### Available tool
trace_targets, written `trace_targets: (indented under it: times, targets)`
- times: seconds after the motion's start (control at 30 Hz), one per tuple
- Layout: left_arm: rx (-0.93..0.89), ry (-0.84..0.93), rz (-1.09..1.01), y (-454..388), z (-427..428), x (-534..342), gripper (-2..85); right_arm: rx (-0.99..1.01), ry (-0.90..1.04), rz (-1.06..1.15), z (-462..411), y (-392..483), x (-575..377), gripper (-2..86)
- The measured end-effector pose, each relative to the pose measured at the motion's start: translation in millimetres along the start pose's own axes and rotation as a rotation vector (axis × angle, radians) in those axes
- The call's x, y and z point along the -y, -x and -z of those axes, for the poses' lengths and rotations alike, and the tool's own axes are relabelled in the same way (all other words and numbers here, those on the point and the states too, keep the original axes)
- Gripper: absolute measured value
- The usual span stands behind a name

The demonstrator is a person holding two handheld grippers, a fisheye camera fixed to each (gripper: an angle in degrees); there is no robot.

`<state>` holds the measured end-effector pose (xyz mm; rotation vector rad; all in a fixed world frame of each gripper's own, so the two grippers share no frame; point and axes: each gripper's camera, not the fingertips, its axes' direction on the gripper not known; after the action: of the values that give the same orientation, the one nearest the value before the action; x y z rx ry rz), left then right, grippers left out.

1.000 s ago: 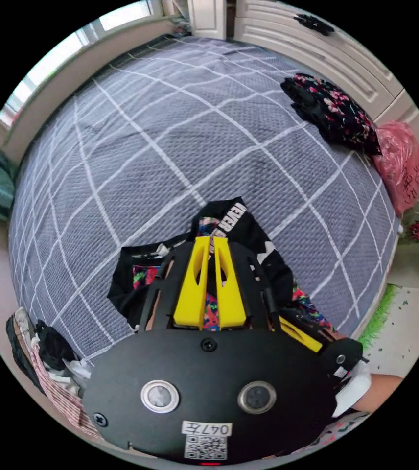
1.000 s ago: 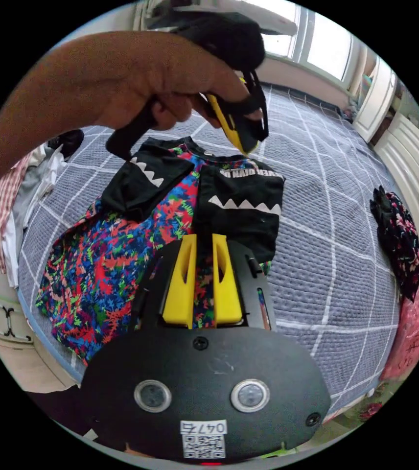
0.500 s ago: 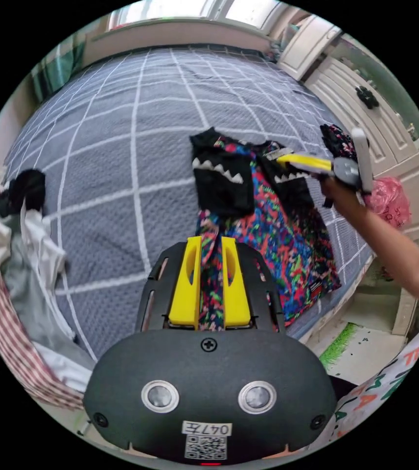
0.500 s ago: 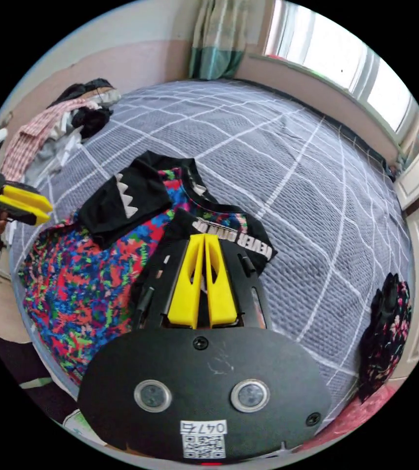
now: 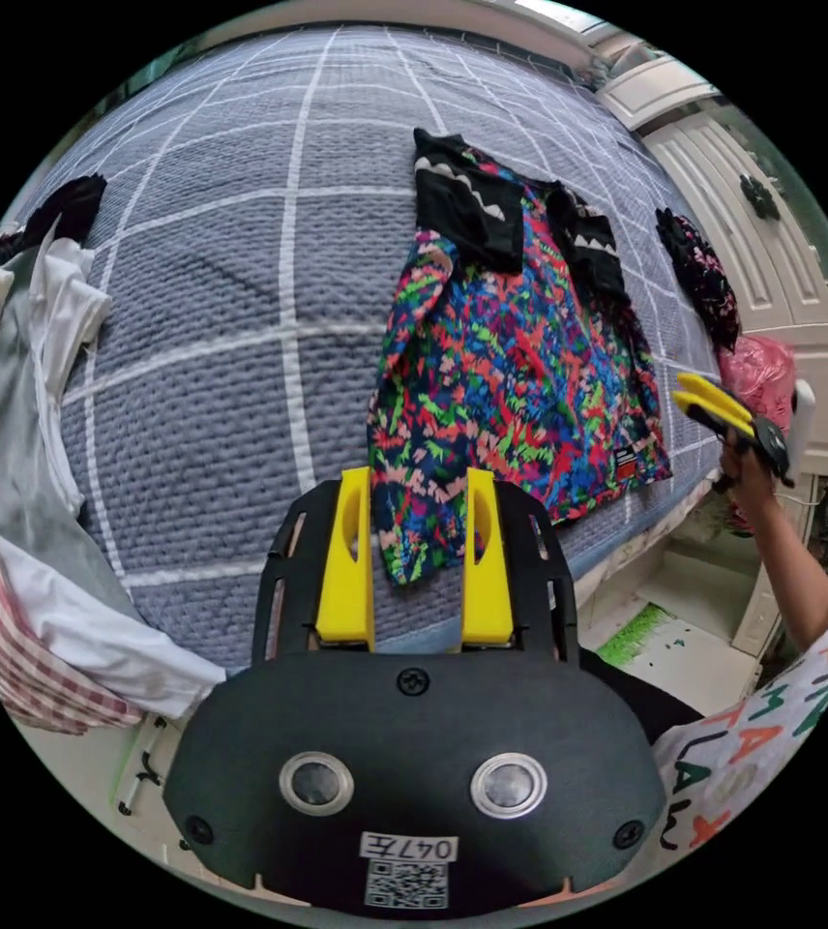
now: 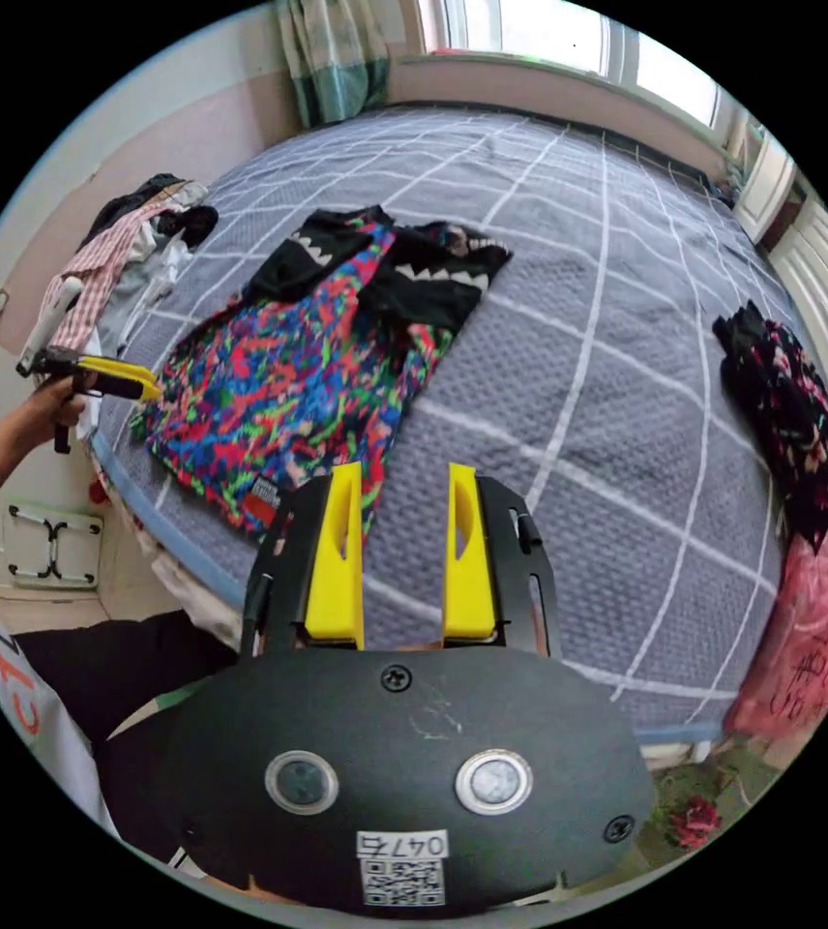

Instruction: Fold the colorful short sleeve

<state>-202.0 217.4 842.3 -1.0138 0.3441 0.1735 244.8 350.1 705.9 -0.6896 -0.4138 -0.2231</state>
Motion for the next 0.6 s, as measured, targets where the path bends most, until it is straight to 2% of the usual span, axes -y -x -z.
trace_targets:
  times: [0.17,0.23,0.3,0.4,0.6]
  targets:
    - [0.041,-0.027,0.034,15,-8,-10,12.8,0.138,0.088,-0.085,-13,4,-26,6.5]
    - [0.115,-0.037,0.053,20,-6,-13,6.4,0.188,0.072,-0.114,-11,3,-25,2.9]
    - [0.093,-0.048,0.054,25,-4,-16,1.0,0.254,0.07,-0.124,-3,5,-24,0.2]
    - [0.059,-0.05,0.059,34,7,-20,-0.2,0.299,0.056,-0.204,14,-3,-24,-0.4]
    - [0.004,-0.073,0.049,50,48,-11,-0.7,0.244,0.04,-0.165,63,-12,2,-0.5]
